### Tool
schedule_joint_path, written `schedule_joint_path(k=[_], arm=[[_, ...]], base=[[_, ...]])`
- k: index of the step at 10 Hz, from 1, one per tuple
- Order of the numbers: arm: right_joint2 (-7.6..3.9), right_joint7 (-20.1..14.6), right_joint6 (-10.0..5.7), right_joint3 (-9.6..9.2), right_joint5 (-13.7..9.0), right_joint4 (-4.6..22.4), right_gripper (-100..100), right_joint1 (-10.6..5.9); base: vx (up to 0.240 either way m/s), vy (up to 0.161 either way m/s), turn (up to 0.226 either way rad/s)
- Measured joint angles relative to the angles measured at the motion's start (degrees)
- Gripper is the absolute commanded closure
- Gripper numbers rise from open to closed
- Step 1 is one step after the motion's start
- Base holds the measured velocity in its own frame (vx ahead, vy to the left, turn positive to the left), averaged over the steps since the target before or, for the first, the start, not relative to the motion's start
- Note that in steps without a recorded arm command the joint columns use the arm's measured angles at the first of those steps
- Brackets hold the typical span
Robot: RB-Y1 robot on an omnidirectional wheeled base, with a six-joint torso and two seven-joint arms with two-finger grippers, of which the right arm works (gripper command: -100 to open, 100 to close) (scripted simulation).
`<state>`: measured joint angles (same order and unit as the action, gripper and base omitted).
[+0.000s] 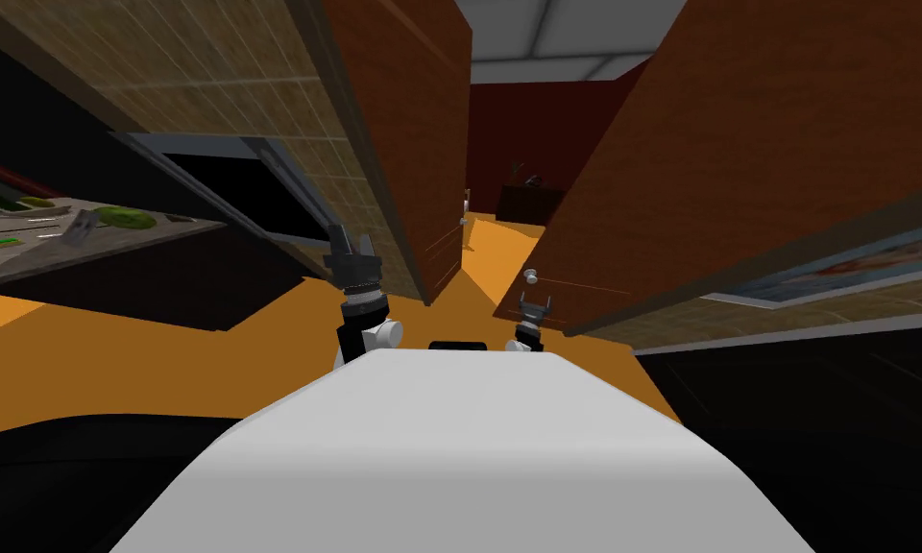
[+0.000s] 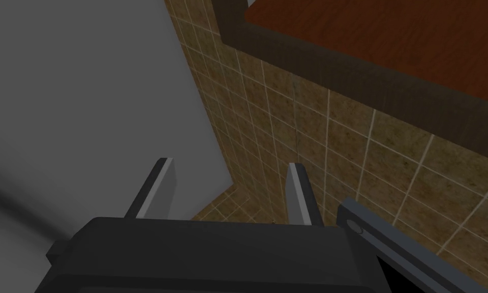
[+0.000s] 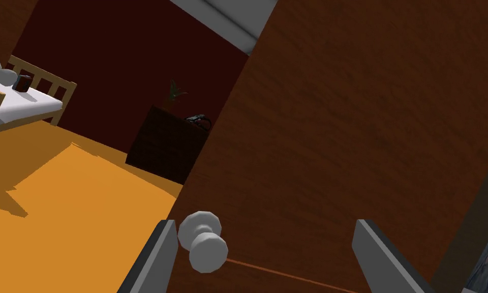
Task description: Push the door open
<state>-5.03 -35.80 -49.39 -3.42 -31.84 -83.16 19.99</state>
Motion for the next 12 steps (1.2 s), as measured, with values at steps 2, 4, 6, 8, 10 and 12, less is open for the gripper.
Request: schedule_joint_path(k=[2,4,6,8,10,12], arm=[[0.37,-2.21,-0.51,0.1,-1.77,1.96,-100,-0.24],[0.87,-4.36,-1.22,0.15,-3.43,4.64,-100,-0.95],[1.46,-6.41,-1.9,0.06,-4.93,6.38,-100,-0.86],[1.84,-8.23,-2.63,0.07,-6.16,8.45,-100,-1.24],[2.56,-10.37,-3.42,-0.05,-7.7,10.45,-100,-1.21],[3.27,-12.28,-3.77,0.07,-9.31,12.16,-100,-1.49]], base=[[0.034,-0.146,0.288],[0.016,-0.169,0.267],[0.003,-0.155,0.266],[-0.004,-0.118,0.224],[-0.037,-0.185,0.316],[-0.031,-0.146,0.251]])
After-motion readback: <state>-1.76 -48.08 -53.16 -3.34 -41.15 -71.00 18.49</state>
